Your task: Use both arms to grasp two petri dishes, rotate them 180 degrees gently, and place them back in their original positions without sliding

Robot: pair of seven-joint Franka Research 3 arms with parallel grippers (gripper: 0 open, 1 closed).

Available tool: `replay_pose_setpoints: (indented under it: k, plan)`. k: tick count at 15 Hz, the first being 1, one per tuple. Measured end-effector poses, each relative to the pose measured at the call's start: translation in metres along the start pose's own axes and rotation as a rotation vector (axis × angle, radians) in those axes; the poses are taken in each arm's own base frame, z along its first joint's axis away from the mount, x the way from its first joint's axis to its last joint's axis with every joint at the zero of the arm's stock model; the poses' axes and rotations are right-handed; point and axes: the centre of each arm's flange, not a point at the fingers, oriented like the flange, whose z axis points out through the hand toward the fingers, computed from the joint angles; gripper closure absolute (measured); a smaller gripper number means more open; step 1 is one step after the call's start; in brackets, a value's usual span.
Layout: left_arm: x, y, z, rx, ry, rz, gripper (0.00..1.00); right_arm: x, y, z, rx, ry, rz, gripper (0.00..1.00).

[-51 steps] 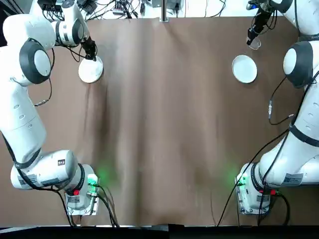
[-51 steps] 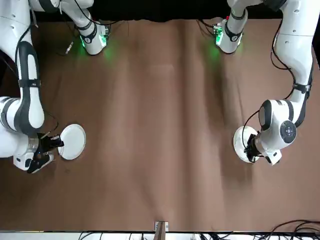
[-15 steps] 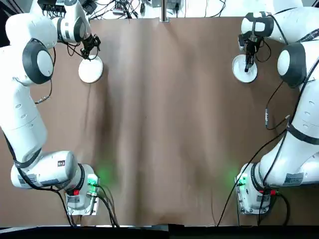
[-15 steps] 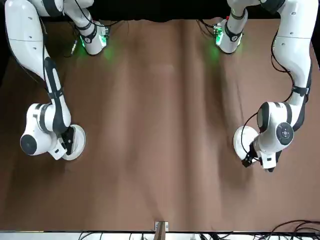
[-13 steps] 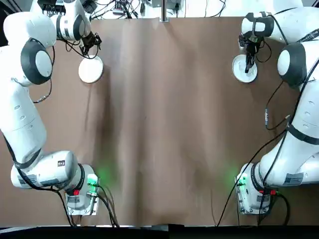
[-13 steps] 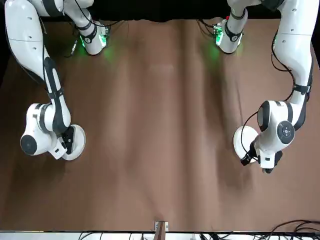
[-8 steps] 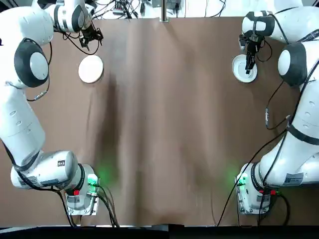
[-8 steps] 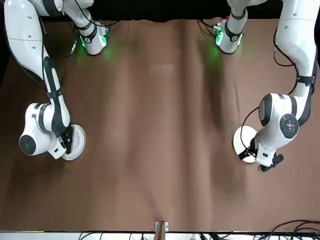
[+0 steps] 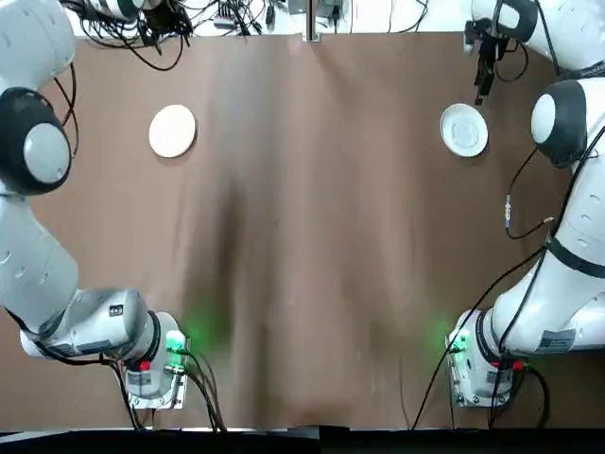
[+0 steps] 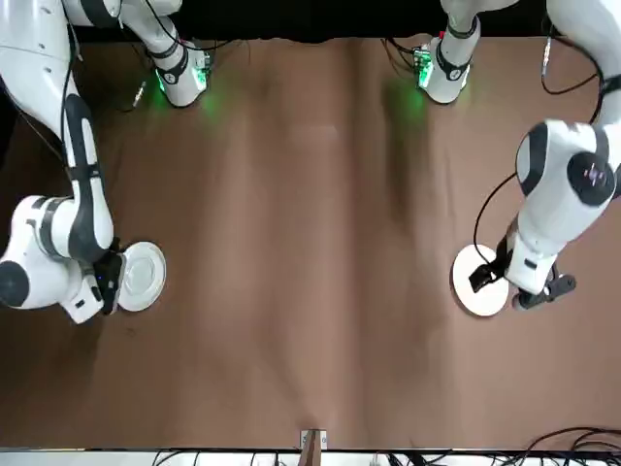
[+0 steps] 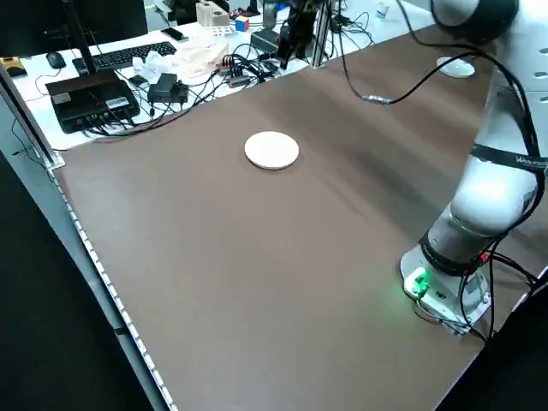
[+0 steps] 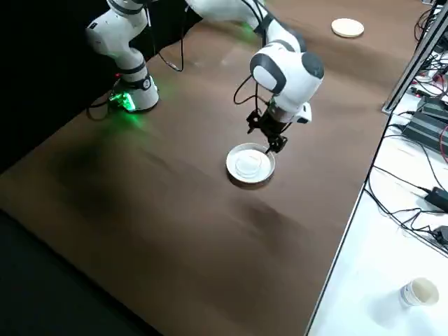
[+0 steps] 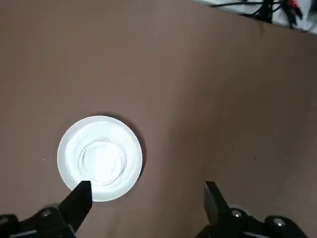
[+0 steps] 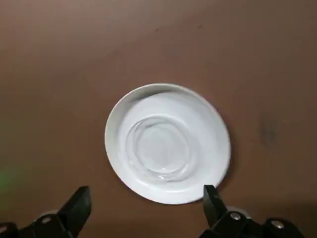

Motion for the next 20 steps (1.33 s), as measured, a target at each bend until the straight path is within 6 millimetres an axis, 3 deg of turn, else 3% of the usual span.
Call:
replay_pose_setpoints:
  k: [2, 3, 9, 12, 16, 18, 20]
  plan:
    - [-0.008, 0.006, -0.035, 0.003, 0.025, 0.040, 0.00, 0.002, 0.002, -0.022, -0.036, 0.024, 0.105, 0.00]
    - [-0.014, 0.005, -0.062, 0.011, 0.044, 0.115, 0.00, 0.005, 0.003, -0.042, -0.058, 0.080, 0.219, 0.00]
    - [-0.026, -0.001, -0.119, 0.031, 0.100, 0.339, 0.00, -0.001, -0.007, -0.117, -0.089, 0.235, 0.572, 0.00]
    - [-0.034, -0.009, -0.156, 0.045, 0.078, 0.372, 0.00, -0.004, -0.021, -0.152, -0.099, 0.283, 0.788, 0.00]
    - [-0.038, -0.047, -0.213, 0.026, 0.066, 0.420, 0.00, -0.010, -0.050, -0.193, -0.068, 0.319, 1.031, 0.00]
    - [-0.036, -0.072, -0.232, 0.026, 0.062, 0.436, 0.00, -0.012, -0.059, -0.205, -0.064, 0.331, 1.075, 0.00]
    - [-0.035, -0.085, -0.248, 0.028, 0.057, 0.429, 0.00, -0.014, -0.069, -0.215, -0.043, 0.330, 1.146, 0.00]
